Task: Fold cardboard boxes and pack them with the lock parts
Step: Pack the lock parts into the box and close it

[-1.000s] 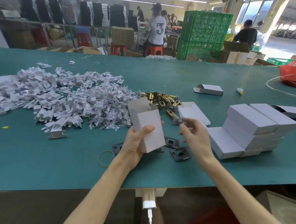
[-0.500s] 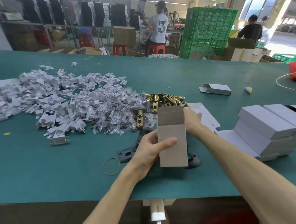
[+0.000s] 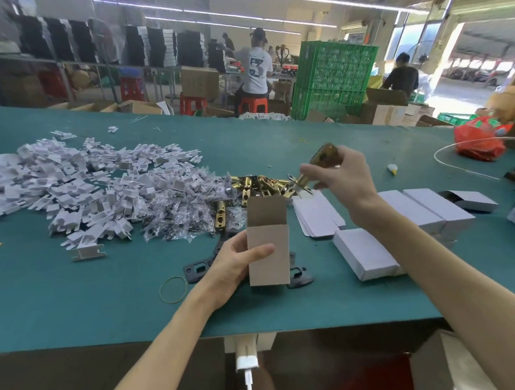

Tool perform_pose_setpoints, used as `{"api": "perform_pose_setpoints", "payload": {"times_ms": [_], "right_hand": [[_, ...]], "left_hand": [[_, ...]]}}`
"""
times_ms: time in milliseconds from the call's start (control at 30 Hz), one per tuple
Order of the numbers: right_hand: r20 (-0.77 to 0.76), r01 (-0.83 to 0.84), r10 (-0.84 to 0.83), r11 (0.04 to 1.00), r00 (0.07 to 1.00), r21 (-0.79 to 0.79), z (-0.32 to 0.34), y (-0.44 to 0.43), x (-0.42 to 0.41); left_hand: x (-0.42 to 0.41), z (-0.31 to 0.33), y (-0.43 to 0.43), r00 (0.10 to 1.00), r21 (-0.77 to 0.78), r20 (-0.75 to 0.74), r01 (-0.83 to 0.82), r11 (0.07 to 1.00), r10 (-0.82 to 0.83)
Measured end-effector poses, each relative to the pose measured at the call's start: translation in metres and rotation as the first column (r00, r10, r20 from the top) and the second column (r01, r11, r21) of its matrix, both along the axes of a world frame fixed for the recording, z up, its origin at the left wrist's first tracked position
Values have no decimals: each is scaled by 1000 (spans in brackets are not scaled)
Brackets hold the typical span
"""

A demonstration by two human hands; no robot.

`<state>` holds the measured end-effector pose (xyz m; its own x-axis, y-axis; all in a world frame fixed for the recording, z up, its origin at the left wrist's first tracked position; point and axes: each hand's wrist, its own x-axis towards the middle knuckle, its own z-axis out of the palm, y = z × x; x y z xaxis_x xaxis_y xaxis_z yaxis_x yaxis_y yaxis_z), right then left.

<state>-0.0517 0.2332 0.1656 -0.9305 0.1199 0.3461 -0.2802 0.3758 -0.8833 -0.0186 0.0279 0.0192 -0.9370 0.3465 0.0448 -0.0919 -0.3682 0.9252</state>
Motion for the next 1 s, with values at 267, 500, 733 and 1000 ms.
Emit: {"api": "perform_pose_setpoints", "payload": {"times_ms": [267,500,733,1000], "right_hand": [[-49,-136,186,848,981,513,6,-41,38],[-12,-81,138,650,990,756,-11,-57,40],[82,-152,148,568,986,809,-13,-59,32],[136,-198,189,366,972,909,-18,-62,31]], "left_hand": [[0,-2,0,997,-31,-66,48,998,-50],[-4,-4,0,997,-18,-58,40,999,-41],[-3,-2,-1,997,-12,-57,45,999,-46],[-5,-3,0,998,-22,-53,39,999,-40]]}}
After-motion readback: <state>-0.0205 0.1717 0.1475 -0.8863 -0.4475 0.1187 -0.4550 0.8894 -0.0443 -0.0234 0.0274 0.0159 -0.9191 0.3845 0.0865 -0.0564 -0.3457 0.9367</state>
